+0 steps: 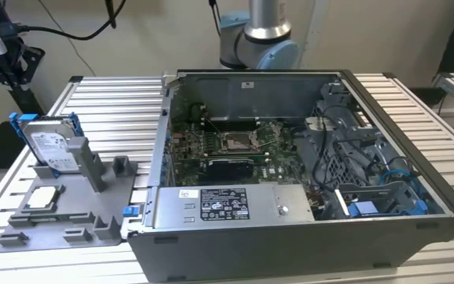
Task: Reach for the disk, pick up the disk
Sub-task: 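Reach for the disk, then pick up the disk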
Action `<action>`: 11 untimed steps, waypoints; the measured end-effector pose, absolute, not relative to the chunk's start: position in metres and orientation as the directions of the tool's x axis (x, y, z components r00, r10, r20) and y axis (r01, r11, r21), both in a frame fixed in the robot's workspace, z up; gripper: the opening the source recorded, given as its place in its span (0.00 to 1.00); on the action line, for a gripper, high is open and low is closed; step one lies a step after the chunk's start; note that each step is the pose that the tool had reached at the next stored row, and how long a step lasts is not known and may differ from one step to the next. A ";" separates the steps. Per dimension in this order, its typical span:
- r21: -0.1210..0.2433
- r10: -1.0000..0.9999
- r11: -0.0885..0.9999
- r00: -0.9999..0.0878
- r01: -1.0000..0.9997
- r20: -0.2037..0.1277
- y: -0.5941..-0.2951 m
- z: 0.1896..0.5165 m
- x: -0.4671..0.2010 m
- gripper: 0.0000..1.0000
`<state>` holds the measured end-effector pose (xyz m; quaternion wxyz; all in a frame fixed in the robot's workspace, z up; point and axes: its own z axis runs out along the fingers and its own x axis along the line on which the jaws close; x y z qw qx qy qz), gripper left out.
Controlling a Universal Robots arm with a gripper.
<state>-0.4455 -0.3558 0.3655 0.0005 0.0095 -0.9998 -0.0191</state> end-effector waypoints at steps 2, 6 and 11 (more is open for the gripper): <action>0.038 -0.019 0.999 -1.000 -0.019 0.001 -0.355 0.365 -0.452 0.00; 0.038 -0.019 0.999 -1.000 -0.019 0.001 -0.354 0.365 -0.458 0.00; 0.038 -0.019 0.999 -1.000 -0.019 0.001 -0.359 0.365 -0.458 0.00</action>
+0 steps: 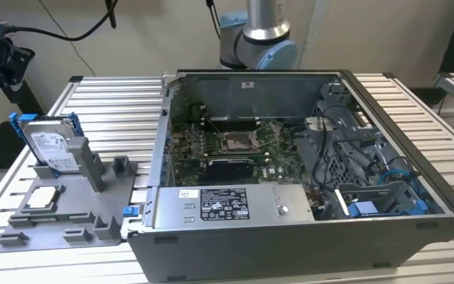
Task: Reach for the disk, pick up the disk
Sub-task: 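Pick up the disk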
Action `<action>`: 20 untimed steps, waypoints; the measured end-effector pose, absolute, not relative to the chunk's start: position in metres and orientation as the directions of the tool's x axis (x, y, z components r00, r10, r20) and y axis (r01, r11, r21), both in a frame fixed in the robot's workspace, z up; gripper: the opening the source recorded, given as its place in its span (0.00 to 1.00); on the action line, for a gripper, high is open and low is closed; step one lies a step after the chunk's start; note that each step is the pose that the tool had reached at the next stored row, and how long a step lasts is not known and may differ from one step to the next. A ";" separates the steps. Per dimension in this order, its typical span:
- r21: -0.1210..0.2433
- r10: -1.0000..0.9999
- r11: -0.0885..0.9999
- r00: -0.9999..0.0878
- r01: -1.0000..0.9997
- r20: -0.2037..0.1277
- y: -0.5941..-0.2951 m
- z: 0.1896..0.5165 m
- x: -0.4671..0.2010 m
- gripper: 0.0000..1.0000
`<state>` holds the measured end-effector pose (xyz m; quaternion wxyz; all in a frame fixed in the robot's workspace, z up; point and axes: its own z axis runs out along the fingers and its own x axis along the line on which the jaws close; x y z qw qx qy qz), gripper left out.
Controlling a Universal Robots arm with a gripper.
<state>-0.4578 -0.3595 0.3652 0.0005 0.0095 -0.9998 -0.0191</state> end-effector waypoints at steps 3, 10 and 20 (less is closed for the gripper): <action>0.038 -0.019 0.999 -1.000 -0.019 0.001 -0.366 0.365 -0.458 0.00; 0.039 -0.019 0.999 -1.000 -0.019 0.012 -0.369 0.365 -0.450 0.00; 0.040 -0.019 0.999 -1.000 -0.018 0.021 -0.373 0.365 -0.444 0.00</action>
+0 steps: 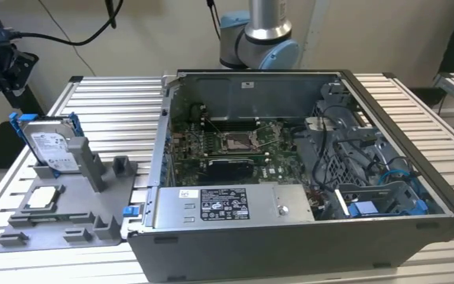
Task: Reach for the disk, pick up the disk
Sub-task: 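Pick up the disk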
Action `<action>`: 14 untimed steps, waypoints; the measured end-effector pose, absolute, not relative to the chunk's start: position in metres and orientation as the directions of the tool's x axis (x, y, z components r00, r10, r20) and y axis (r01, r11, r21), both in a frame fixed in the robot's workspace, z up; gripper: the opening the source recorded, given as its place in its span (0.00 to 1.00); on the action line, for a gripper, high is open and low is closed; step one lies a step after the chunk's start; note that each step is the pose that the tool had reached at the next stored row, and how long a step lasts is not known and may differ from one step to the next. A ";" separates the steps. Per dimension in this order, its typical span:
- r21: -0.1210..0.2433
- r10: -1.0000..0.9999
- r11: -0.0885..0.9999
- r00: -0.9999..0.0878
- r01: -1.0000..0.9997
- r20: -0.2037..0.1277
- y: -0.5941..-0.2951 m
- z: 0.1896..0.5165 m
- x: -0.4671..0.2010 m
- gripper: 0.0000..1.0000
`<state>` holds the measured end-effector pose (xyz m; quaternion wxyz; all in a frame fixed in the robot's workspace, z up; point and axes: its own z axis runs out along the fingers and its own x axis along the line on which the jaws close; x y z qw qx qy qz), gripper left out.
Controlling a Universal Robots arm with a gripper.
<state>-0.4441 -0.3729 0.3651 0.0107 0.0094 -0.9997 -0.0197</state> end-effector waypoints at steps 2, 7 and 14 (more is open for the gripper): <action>0.040 -0.019 0.999 -1.000 -0.018 0.021 -0.373 0.365 -0.444 0.00; 0.040 -0.021 0.999 -1.000 -0.020 0.021 -0.373 0.365 -0.444 0.00; 0.039 -0.116 0.993 -0.993 -0.115 0.020 -0.373 0.365 -0.444 0.00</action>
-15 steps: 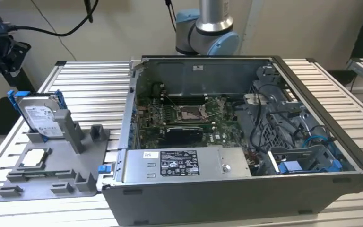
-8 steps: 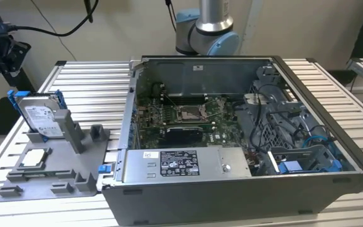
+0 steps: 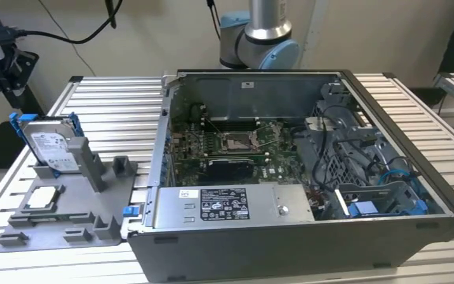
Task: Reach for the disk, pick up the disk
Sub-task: 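Pick up the disk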
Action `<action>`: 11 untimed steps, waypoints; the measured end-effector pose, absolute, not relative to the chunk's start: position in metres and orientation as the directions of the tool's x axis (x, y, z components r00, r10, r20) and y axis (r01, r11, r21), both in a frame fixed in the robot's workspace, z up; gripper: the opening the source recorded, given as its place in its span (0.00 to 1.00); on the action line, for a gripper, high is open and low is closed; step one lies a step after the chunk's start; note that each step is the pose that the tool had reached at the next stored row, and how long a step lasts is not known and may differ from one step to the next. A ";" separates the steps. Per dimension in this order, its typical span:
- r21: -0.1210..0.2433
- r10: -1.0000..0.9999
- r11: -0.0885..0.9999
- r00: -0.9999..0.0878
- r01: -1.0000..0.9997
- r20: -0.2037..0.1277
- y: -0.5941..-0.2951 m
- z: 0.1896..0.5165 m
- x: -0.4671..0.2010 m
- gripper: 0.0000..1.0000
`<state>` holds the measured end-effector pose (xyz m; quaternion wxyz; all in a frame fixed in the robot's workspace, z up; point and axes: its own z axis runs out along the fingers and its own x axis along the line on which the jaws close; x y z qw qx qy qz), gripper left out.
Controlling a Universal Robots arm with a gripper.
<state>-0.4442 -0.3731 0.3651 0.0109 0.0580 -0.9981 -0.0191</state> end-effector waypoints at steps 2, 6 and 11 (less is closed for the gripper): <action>0.039 -0.130 0.991 -0.991 -0.129 0.019 -0.373 0.365 -0.444 0.00; 0.039 -0.134 0.990 -0.991 -0.133 0.019 -0.373 0.365 -0.444 0.00; 0.039 -0.196 0.980 -0.980 -0.195 0.018 -0.373 0.365 -0.444 0.00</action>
